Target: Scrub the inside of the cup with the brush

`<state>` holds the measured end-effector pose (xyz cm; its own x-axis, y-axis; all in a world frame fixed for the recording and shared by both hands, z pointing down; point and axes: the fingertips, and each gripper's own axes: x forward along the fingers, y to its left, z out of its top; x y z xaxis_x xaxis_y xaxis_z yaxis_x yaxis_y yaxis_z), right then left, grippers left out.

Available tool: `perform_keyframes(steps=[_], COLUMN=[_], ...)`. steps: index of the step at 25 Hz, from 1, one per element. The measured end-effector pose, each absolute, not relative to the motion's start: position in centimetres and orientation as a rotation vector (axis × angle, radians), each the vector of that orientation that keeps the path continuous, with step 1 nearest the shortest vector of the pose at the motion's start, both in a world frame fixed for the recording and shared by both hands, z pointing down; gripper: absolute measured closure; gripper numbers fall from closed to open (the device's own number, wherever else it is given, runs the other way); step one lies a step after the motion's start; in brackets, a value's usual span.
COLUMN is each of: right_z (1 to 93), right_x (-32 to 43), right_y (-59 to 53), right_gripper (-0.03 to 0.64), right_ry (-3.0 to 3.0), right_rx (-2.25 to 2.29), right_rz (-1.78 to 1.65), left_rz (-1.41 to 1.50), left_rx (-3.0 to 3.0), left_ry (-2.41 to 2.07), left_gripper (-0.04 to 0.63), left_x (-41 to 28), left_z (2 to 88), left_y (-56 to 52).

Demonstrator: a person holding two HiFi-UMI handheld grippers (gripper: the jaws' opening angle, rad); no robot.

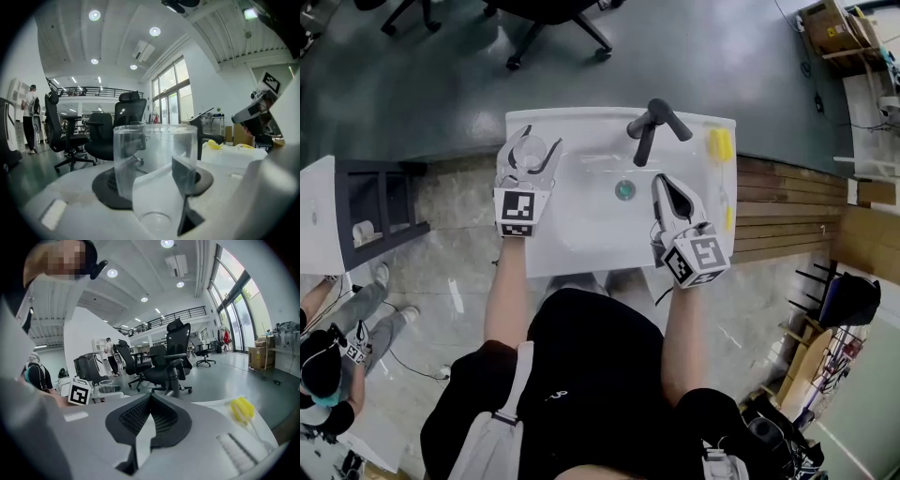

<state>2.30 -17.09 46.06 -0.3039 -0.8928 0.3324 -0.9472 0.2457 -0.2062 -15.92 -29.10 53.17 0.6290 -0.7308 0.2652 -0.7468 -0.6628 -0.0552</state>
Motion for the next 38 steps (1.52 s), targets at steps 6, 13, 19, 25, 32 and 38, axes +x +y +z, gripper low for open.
perform_keyframes(steps=[6, 13, 19, 25, 32, 38], right_z=[45.4, 45.8, 46.9, 47.9, 50.0, 52.9], right_x=[4.5, 9.0, 14.0, 19.7, 24.6, 26.6], right_y=[-16.0, -14.2, -12.0, -9.5, -7.1, -5.3], right_gripper=[0.618, 0.615, 0.614, 0.585, 0.566, 0.547], right_ry=[-2.373, -2.326, -2.266, -2.209, -2.105, -2.034], right_rx=[1.807, 1.874, 1.947, 2.009, 2.013, 1.908], right_rz=[0.555, 0.541, 0.569, 0.614, 0.634, 0.652], left_rz=[0.487, 0.561, 0.618, 0.662, 0.746, 0.836], left_rx=[2.759, 2.757, 2.784, 2.787, 2.798, 2.802], left_ry=[-1.313, -1.355, -1.376, -1.378, -1.353, -1.341], left_gripper=[0.330, 0.330, 0.330, 0.330, 0.330, 0.330], left_x=[-16.1, -15.1, -13.5, -11.0, -9.0, -7.4], left_z=[51.9, 50.8, 49.5, 48.9, 48.9, 49.5], left_y=[-26.9, -24.2, -22.4, -20.1, -18.1, -16.9])
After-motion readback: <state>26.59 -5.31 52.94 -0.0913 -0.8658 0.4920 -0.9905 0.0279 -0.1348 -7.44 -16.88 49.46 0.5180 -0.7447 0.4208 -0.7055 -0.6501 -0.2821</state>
